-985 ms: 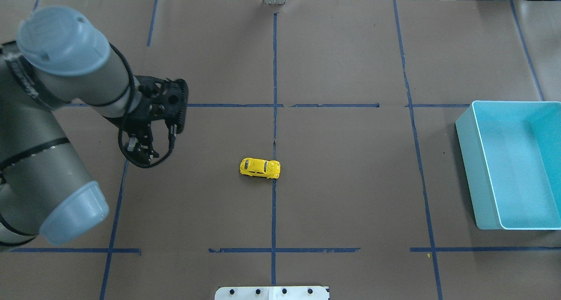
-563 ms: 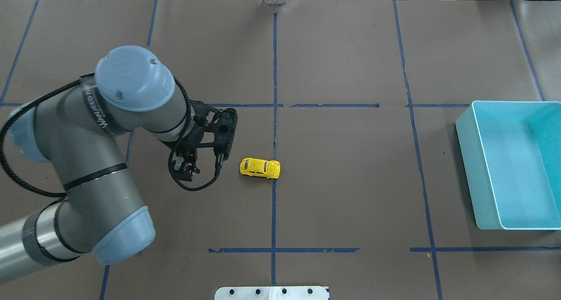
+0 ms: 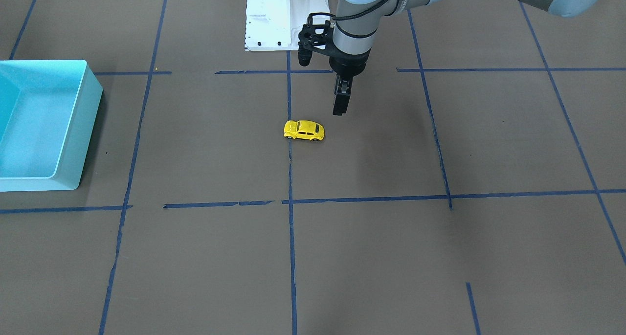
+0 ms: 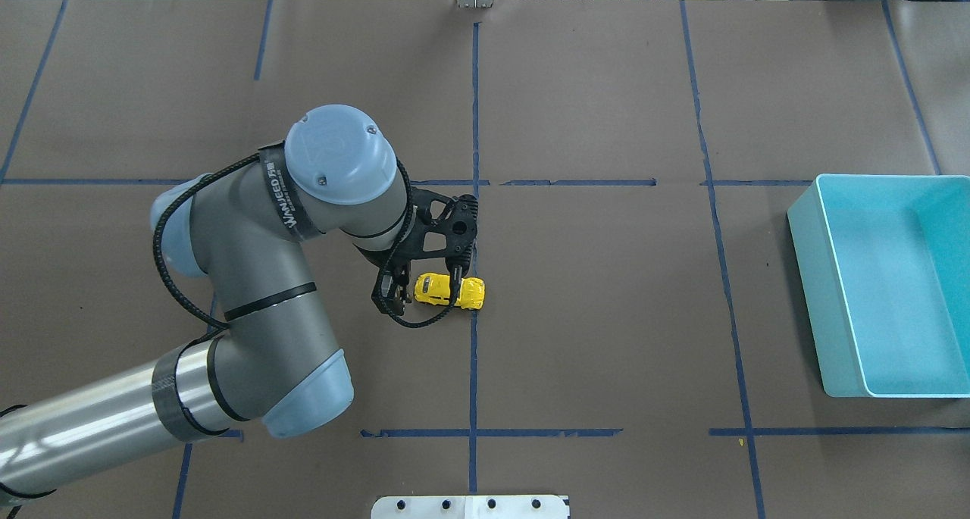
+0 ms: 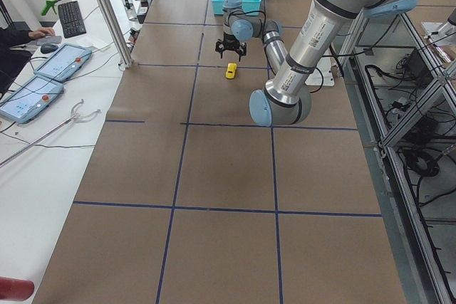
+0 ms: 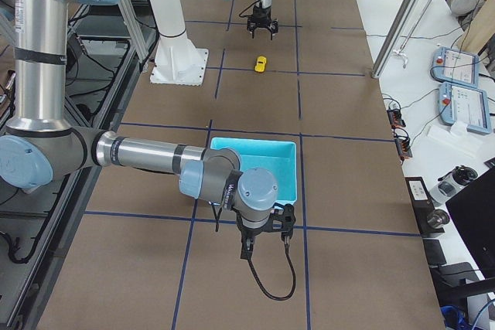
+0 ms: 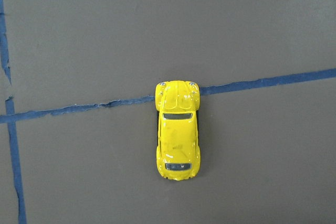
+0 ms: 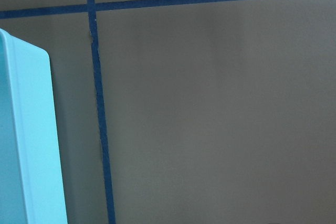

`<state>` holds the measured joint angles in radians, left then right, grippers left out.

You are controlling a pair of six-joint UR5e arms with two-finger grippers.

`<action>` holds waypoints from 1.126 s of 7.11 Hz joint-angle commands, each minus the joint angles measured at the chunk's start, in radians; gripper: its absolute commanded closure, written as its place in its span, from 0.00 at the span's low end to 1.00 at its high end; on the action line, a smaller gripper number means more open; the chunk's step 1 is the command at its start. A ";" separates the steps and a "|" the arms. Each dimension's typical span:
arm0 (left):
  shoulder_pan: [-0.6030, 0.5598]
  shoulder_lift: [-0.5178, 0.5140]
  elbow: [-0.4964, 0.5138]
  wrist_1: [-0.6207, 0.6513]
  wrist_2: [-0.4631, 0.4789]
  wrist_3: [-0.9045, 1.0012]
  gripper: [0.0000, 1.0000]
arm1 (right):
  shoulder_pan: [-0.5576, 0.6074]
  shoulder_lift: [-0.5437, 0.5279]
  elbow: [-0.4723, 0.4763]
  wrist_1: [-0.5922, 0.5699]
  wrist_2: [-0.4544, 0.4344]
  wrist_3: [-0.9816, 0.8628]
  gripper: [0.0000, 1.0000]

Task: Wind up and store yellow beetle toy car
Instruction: 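Reach the left gripper down onto the yellow beetle toy car, then press the car against the table with the left gripper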

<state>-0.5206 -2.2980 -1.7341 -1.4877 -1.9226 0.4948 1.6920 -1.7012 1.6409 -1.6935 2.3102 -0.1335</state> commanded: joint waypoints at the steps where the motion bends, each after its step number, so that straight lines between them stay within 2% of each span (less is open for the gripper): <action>1: 0.049 -0.012 0.073 -0.107 0.002 -0.018 0.01 | 0.000 0.000 -0.003 0.000 0.000 0.000 0.00; 5: 0.056 -0.072 0.192 -0.138 0.004 -0.036 0.01 | 0.000 0.000 -0.003 0.000 0.000 0.000 0.00; 6: 0.056 -0.077 0.223 -0.179 0.028 -0.035 0.01 | 0.000 -0.002 -0.004 0.000 -0.002 0.000 0.00; 8: 0.057 -0.077 0.241 -0.189 0.033 -0.036 0.01 | 0.000 0.000 -0.007 0.000 -0.002 0.000 0.00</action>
<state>-0.4643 -2.3733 -1.5080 -1.6681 -1.8949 0.4596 1.6920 -1.7022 1.6342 -1.6935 2.3088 -0.1334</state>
